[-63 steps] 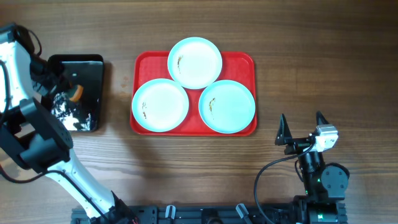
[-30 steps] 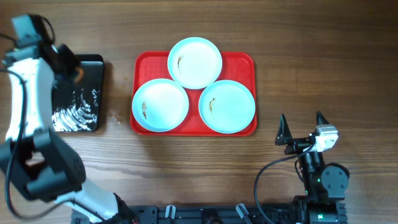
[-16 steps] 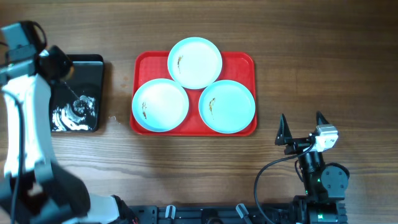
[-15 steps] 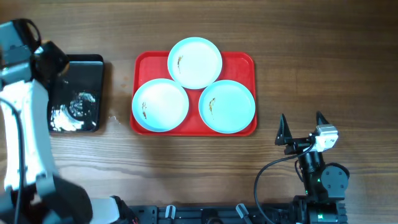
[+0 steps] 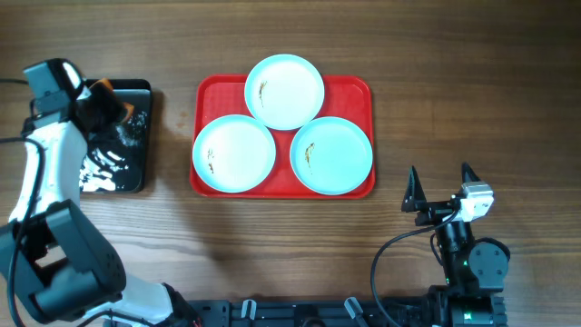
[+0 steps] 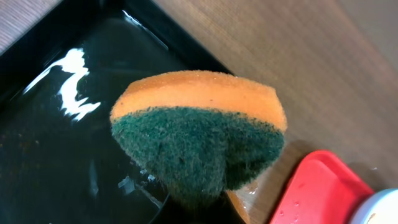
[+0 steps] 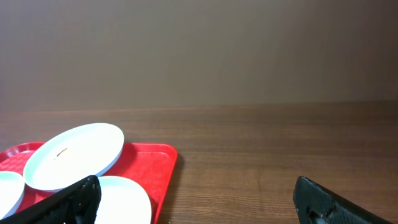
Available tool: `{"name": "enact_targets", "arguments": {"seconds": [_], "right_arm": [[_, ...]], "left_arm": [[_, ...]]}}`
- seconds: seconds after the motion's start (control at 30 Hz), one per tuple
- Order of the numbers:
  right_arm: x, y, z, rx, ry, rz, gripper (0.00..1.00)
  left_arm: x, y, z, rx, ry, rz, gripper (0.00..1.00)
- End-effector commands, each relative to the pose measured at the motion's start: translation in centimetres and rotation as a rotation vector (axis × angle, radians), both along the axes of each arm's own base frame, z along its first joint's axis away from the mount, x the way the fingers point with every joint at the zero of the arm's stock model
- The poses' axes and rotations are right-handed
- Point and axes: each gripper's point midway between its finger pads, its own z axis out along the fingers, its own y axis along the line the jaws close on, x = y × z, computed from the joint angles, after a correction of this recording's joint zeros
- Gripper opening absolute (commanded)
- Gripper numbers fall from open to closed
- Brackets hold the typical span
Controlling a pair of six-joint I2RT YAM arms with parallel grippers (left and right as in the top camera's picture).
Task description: Clean dirty plates on tray and stack at the side
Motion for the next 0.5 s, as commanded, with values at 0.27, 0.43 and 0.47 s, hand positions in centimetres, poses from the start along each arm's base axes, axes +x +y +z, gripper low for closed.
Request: {"name": "enact_targets", "arguments": {"seconds": [0.27, 0.43, 0.47], "right_arm": [[0.0, -0.5, 0.1, 0.012, -0.006, -0.024, 1.00], [0.0, -0.5, 0.1, 0.012, -0.006, -0.024, 1.00], [0.0, -0.5, 0.1, 0.013, -0.006, -0.024, 1.00]], "left_arm": [[-2.3, -0.1, 7.3, -0.116, -0.269, -0.211, 0.04], [-3.3, -0.3, 1.3, -0.128, -0.208, -0.208, 0.04], [-3.5, -0.5, 0.8, -0.135, -0.199, -0.207, 0.04]]}}
